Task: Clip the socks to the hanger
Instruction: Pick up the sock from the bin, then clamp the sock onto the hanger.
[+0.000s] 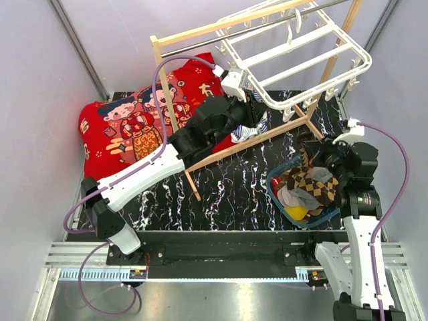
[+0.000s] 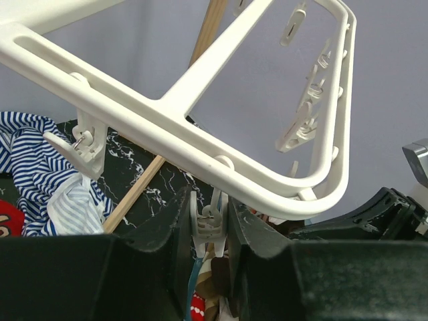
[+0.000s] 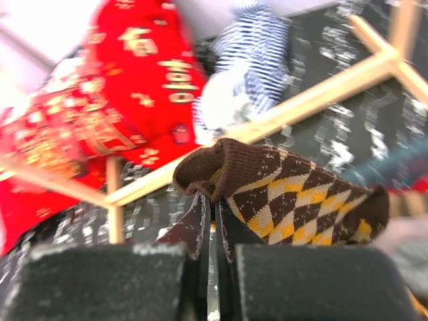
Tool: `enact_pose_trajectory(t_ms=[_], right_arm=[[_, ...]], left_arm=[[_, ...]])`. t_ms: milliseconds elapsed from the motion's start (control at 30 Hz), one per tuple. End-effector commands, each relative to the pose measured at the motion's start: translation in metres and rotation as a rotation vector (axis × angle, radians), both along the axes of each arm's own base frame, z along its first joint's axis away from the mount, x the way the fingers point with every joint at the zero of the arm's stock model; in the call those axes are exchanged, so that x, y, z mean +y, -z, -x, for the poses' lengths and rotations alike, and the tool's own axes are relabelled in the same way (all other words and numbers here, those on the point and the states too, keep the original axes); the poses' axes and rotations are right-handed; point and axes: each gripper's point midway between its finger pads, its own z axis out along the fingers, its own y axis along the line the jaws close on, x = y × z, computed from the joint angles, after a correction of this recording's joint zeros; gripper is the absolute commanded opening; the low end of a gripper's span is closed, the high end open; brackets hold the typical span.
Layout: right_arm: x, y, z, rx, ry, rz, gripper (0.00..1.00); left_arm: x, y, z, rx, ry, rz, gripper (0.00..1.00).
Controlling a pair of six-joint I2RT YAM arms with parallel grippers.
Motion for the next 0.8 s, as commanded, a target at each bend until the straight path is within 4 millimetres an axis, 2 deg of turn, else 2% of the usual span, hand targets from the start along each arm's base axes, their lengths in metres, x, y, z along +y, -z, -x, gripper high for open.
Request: enact_pose_trajectory(t_ms=[0,200,300,367,600,767], right_arm=[[0.036,-0.038,0.004,-0.124,-0.195,-0.066,0.0],[0.056,-0.062,0.001,-0.167,-0.29,-0.131,0.0],[0.061,-0.07,-0.002,-0.182,-0.316,-0.156,0.0],[0.071,-0.073,-0.001,-0.184,-0.354,-0.166,0.0],[0.083,-0.096,0.001,-0.227,-0.401,-0.189,0.0],[0.089,-0.103,0.002,-0.235,-0.426,-0.202,0.0]], left_arm=[[0.007,-0.048,0.014,-0.049,0.045,0.109,0.0],[0.001,-0.051,0.019,-0.04,0.081,0.134,0.0],[-0.001,-0.054,0.022,-0.035,0.1,0.157,0.0],[-0.002,-0.053,0.022,-0.03,0.105,0.162,0.0],[-0.007,-0.052,0.021,-0.013,0.113,0.182,0.0],[-0.009,-0.049,0.019,-0.006,0.11,0.182,0.0]])
